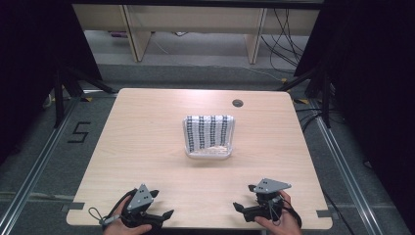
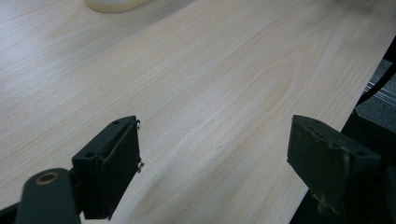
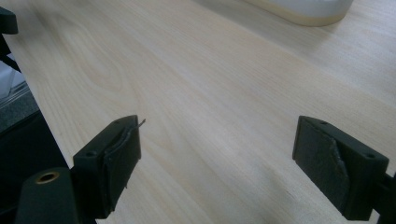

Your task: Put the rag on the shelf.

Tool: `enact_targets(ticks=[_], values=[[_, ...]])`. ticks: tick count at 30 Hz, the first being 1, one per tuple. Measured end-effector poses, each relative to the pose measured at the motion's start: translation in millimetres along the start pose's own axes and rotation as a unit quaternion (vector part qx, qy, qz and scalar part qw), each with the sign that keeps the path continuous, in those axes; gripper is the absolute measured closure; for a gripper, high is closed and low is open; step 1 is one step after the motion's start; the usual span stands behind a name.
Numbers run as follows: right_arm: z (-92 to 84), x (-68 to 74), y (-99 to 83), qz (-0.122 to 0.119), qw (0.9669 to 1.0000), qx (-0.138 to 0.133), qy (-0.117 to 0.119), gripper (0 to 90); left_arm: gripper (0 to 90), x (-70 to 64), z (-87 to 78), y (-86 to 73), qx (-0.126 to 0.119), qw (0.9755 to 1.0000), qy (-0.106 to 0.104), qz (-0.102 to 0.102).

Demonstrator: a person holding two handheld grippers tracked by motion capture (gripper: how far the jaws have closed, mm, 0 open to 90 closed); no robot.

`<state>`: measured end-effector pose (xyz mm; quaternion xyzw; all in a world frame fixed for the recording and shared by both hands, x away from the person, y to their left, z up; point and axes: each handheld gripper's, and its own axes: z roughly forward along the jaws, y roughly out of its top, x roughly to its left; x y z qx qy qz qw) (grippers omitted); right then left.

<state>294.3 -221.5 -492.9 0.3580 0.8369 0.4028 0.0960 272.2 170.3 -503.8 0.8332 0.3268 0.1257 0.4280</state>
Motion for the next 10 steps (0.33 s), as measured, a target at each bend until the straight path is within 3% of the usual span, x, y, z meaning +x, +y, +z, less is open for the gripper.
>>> enact_targets(ticks=[1, 2, 3, 4, 5, 6, 8, 9, 10], values=[[0.6, 0.2, 0.1, -0.004, 1.0000, -0.002, -0.001, 16.5, 16.5, -0.4, -0.1, 0.1, -0.001, 1.0000, 0.003, -0.001], [1.0, 0.1, 0.4, -0.008, 1.0000, 0.002, 0.004, 16.5, 16.5, -2.6, 1.4, -0.2, -0.016, 0.9997, -0.002, -0.018], [1.6, 0.8, 0.2, -0.005, 1.0000, 0.003, 0.007, 16.5, 16.5, -0.5, -0.1, 0.5, -0.004, 1.0000, 0.001, -0.008], [1.0, 2.4, 0.0, 0.002, 1.0000, 0.006, 0.003, 16.5, 16.5, -0.7, -0.3, 0.3, -0.006, 0.9999, -0.001, -0.012], [1.6, 1.2, -0.1, -0.008, 1.0000, 0.003, 0.000, 16.5, 16.5, 0.7, 0.2, -0.4, -0.007, 0.9999, -0.001, -0.008], [1.8, 1.6, -0.2, -0.005, 1.0000, 0.003, 0.000, 16.5, 16.5, 0.1, 0.6, -0.3, -0.009, 0.9998, 0.001, -0.017], [2.0, 1.1, -0.2, -0.006, 1.0000, 0.003, 0.001, 16.5, 16.5, 3.9, -0.9, -0.5, 0.001, 0.9999, 0.005, -0.011], [2.8, 0.9, -0.4, -0.003, 1.0000, -0.001, 0.008, 16.5, 16.5, 3.4, 0.4, -0.8, -0.010, 0.9997, 0.004, -0.022], [2.2, 0.8, -0.3, -0.003, 1.0000, 0.003, 0.003, 16.5, 16.5, 6.6, -1.0, -0.6, 0.000, 0.9999, 0.008, -0.014]])
